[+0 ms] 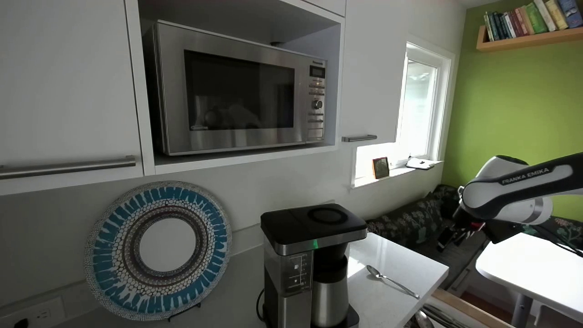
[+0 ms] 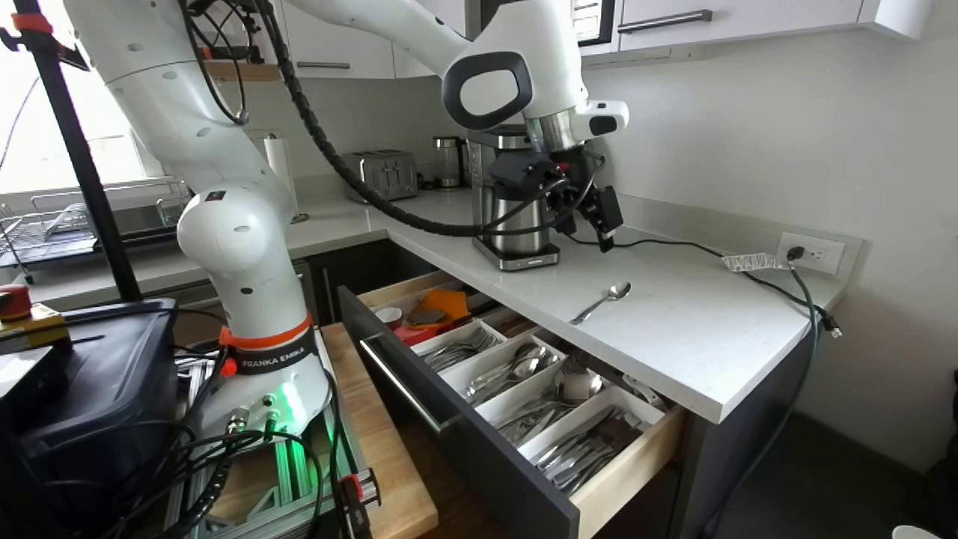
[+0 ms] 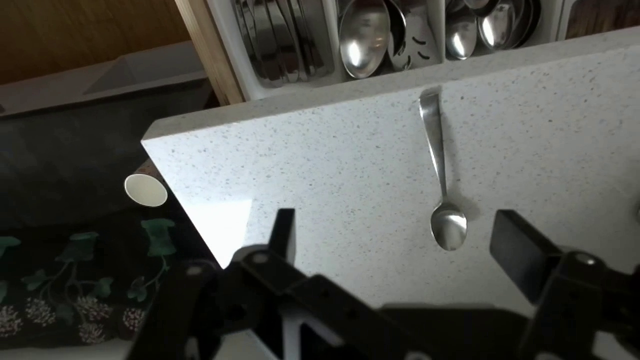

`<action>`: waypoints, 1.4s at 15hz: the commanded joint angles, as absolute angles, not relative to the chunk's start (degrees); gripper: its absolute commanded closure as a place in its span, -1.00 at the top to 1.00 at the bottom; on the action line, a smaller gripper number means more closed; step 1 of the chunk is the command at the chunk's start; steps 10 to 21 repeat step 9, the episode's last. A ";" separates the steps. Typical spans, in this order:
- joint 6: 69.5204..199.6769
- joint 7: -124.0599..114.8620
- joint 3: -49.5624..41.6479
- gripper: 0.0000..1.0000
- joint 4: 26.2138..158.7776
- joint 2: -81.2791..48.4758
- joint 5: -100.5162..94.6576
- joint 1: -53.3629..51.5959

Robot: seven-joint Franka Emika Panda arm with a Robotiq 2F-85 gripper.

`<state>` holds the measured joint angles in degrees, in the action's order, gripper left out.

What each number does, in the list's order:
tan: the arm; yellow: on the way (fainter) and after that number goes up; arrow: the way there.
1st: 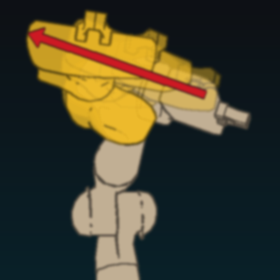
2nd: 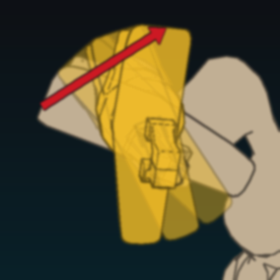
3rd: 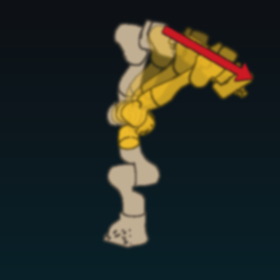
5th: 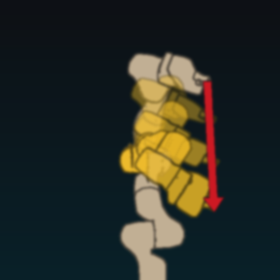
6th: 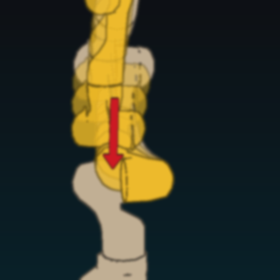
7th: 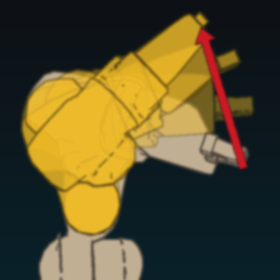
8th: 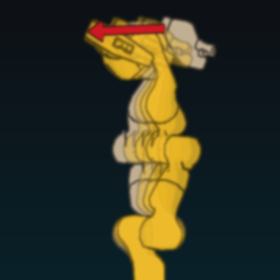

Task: Open the top right drawer, remove the spoon from the drawer and put it on the counter

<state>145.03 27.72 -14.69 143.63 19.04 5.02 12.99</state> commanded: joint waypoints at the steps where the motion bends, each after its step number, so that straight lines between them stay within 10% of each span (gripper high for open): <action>1: 145.32 24.89 -16.04 1.00 147.74 26.62 2.49 13.33; 21: 144.89 24.04 -17.65 1.00 147.44 28.46 2.70 12.43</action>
